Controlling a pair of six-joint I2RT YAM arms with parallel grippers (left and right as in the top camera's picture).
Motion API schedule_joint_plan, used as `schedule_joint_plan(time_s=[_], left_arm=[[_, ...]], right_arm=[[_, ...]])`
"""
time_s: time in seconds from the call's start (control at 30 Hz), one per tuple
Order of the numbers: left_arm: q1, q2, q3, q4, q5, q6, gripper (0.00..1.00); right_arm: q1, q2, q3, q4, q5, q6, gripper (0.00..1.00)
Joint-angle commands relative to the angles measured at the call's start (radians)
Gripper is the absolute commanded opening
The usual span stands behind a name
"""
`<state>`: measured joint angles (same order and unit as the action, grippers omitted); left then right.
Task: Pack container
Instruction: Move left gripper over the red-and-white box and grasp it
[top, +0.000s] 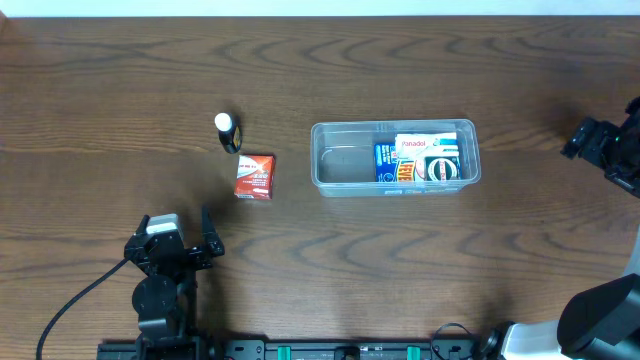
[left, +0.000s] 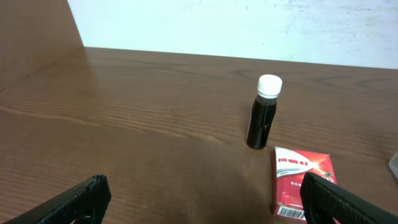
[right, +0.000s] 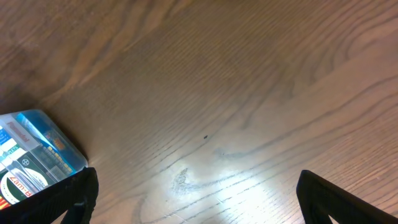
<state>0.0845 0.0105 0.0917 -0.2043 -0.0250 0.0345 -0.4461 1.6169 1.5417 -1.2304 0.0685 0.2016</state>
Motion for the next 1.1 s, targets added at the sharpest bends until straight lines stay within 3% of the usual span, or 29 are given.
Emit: schedule_joint_plan(time_s=[0.0,0.2,0.37,0.47,0.63,0.8,0.97,1.07], left_arm=[[0.006,-0.006,-0.028,-0.006,0.010,0.014,0.98],[0.006,-0.006,-0.028,0.062,-0.041,0.051,0.98],[0.004,-0.006,-0.004,0.237,0.163,-0.053,0.98],[0.004,0.013,0.060,0.202,0.214,-0.075,0.98],[0.004,0.186,0.277,0.023,0.228,-0.073,0.98],[0.004,0.548,0.637,-0.222,0.348,-0.073,0.98],[-0.004,0.924,0.995,-0.546,0.358,-0.074,0.98],[-0.003,1.089,1.116,-0.575,0.358,-0.074,0.98]], right_arm=[[-0.005,-0.003,0.014,0.000,0.010,0.011,0.99],[-0.005,-0.003,0.014,0.000,0.010,0.011,0.99],[-0.005,-0.003,0.014,0.000,0.010,0.011,0.99],[-0.005,-0.003,0.014,0.000,0.010,0.011,0.99],[-0.005,-0.003,0.014,0.000,0.010,0.011,0.99],[-0.005,-0.003,0.014,0.000,0.010,0.011,0.99],[-0.005,-0.003,0.014,0.000,0.010,0.011,0.99],[-0.005,-0.003,0.014,0.000,0.010,0.011,0.99]])
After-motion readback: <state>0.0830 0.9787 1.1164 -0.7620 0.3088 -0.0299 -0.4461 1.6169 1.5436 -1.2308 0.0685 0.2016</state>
